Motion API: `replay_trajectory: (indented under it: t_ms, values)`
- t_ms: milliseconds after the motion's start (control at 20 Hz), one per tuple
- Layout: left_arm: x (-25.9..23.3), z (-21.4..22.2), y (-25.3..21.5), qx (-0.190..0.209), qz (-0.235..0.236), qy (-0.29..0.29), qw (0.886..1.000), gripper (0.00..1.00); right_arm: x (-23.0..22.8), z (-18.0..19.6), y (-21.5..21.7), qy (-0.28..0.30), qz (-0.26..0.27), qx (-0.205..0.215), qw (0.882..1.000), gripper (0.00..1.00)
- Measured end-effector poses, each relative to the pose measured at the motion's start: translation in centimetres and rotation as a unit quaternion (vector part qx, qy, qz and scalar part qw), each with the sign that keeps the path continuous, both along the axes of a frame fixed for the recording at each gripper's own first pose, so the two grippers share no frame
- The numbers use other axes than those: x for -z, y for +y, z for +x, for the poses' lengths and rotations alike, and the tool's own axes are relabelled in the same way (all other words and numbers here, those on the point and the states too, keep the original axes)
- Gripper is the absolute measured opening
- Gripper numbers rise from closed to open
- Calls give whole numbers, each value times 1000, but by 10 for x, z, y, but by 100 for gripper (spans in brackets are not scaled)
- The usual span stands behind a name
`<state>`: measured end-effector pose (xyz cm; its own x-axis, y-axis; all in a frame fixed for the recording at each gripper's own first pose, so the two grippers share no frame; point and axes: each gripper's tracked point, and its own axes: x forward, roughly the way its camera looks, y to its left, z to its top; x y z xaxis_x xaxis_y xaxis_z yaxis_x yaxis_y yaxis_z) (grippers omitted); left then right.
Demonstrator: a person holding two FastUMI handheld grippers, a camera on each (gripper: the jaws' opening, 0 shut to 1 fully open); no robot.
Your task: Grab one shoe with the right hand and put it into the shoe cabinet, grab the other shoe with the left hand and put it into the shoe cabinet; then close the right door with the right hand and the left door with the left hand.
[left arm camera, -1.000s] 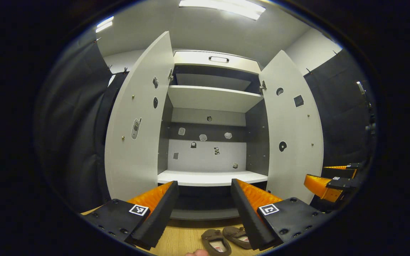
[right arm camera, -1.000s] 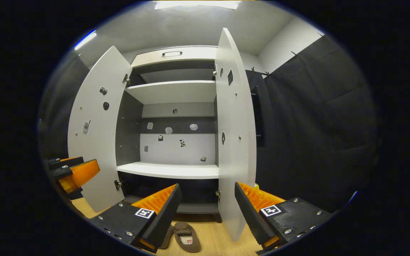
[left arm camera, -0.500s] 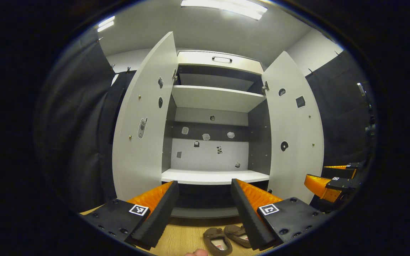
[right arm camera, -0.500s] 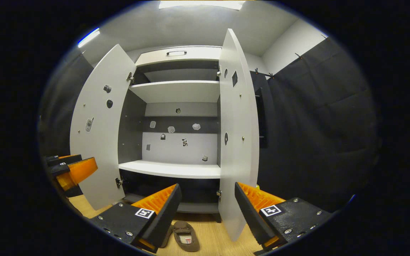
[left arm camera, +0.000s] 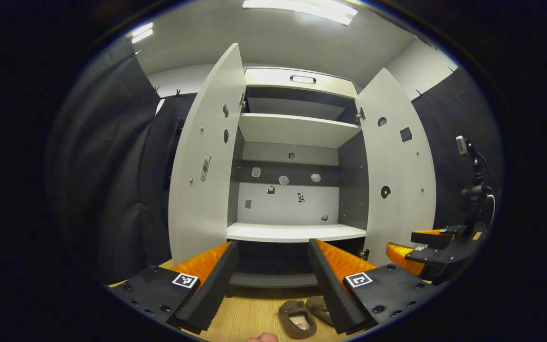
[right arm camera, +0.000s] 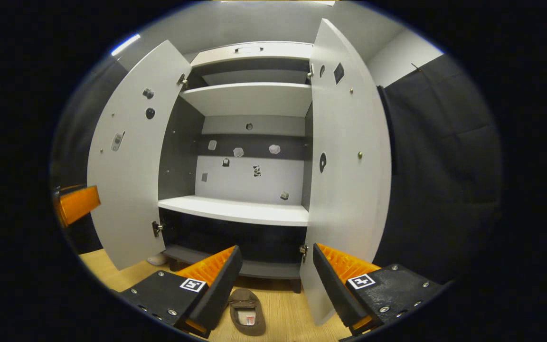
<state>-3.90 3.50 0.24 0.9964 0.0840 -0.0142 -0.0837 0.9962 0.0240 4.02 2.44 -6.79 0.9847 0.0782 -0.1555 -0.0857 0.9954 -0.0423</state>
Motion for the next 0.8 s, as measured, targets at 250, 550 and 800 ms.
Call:
replay_trajectory:
  t_ms: [250,550,800]
  values:
    - [2,-3,10,-10,4,-1,1000,96,90,8,12,86,-34,-18,996,93]
    - [12,-1,18,-16,0,11,1000,96,197,8,12,203,-75,-43,975,94]
    - [16,6,24,-24,0,14,1000,96,267,18,24,287,-91,-71,951,93]
